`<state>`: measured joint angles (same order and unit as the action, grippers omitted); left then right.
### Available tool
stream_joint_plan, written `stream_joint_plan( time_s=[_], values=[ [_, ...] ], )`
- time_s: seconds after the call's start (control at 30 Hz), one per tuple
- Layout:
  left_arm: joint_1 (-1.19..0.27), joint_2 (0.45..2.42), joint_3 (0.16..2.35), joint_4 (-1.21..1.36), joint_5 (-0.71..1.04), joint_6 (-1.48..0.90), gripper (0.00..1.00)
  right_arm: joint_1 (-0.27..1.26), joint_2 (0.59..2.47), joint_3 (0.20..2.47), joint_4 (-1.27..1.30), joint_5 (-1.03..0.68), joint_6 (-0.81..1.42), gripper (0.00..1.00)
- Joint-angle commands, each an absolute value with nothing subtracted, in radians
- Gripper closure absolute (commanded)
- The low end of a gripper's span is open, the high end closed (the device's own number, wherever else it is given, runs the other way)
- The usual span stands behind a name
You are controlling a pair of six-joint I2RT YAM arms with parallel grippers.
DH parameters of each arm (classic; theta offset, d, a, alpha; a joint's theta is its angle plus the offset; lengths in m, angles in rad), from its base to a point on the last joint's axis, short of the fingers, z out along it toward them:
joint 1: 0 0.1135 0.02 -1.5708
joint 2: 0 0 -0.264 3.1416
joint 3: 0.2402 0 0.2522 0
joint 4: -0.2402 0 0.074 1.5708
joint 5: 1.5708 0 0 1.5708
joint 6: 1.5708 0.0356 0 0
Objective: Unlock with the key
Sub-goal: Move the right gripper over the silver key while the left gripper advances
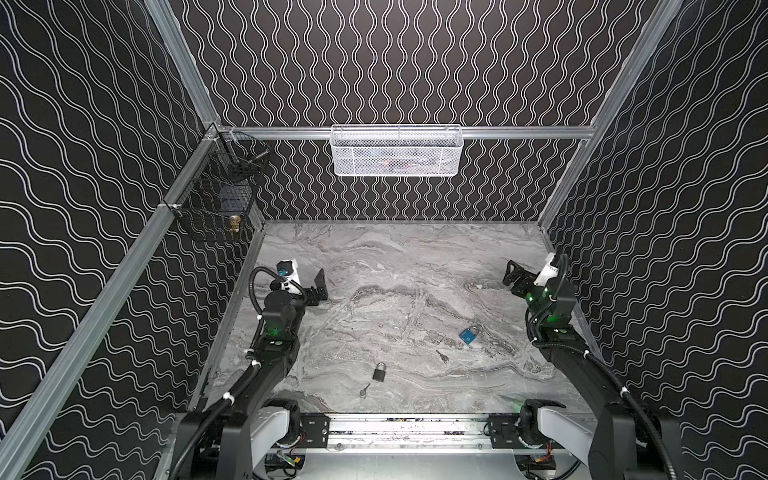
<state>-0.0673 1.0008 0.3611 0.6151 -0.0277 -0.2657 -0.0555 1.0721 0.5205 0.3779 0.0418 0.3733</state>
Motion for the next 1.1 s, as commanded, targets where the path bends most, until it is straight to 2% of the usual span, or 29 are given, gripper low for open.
stream_joint_plan(
  time_s=[0.0, 0.2, 0.3, 0.43, 0.57, 0.73, 0.87, 1.07],
  values=[
    [-0.066, 0.96, 0.344, 0.503, -0.072, -0.599, 0.01, -0.061, 1.052, 0.539, 0.143, -0.011, 0.574, 0.01],
    [-0.063, 0.936, 0.314, 0.491, 0.025, -0.696, 0.01, -0.064, 1.027, 0.544, 0.051, -0.133, 0.559, 0.01],
    [-0.063, 0.903, 0.354, 0.382, 0.052, -0.694, 0.01, -0.06, 1.027, 0.589, -0.041, -0.182, 0.538, 0.01],
    [-0.065, 0.85, 0.38, 0.256, 0.12, -0.702, 0.01, -0.021, 1.043, 0.641, -0.163, -0.188, 0.521, 0.01],
    [-0.087, 0.817, 0.384, 0.19, 0.167, -0.726, 0.01, 0.085, 1.065, 0.663, -0.255, -0.145, 0.53, 0.01],
    [-0.214, 0.817, 0.4, 0.108, 0.169, -0.755, 0.01, 0.247, 1.066, 0.687, -0.359, -0.065, 0.554, 0.01],
    [-0.376, 0.815, 0.433, 0.011, 0.086, -0.731, 0.01, 0.358, 1.09, 0.732, -0.469, -0.02, 0.571, 0.01],
    [-0.567, 0.831, 0.454, -0.036, 0.08, -0.726, 0.01, 0.504, 1.105, 0.777, -0.607, 0.035, 0.607, 0.03]
  ],
)
